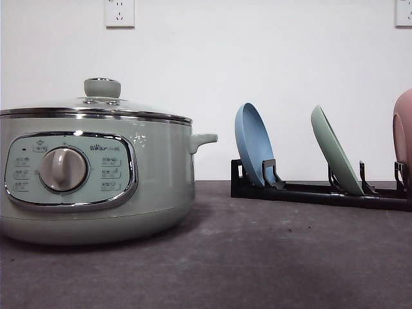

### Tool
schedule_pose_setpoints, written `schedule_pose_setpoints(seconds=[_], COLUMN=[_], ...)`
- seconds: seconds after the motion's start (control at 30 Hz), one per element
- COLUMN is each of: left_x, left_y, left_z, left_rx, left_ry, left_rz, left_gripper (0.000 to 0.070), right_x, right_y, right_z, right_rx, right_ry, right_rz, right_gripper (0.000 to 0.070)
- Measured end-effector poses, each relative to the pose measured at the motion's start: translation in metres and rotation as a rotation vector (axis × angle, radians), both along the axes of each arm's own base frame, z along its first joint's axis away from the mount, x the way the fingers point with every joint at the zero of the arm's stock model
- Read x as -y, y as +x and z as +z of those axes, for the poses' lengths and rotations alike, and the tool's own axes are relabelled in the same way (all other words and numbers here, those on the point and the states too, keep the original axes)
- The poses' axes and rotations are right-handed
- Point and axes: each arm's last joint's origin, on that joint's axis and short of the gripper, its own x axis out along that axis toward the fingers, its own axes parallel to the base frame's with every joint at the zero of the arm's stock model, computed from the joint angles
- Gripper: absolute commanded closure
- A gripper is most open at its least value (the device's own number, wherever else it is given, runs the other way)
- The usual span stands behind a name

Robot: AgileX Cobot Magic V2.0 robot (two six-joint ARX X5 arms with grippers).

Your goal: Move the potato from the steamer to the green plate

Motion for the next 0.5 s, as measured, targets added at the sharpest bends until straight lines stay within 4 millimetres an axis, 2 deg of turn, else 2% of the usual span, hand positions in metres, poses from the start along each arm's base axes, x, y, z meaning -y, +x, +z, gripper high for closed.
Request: schedule_pose_setpoints(seconds=[0.27,0.5], left_x=[0.005,0.014], left_y=[0.017,0.022], left_z=[0.031,0.045], left_rx=[-0.135,-0.178], left_ry=[0.083,0.15], left_rz=[-0.189,-0.322], left_gripper=[0.069,0.0683], right_x=[-0.003,-0.006], right_y=[0.022,0.039], right_z=[0.033,0.035], right_rx=[-0.188,-0.343], right_ry=[-0.124,-0.196], right_rz=[0.142,0.246], right_gripper=[0.07,0.07])
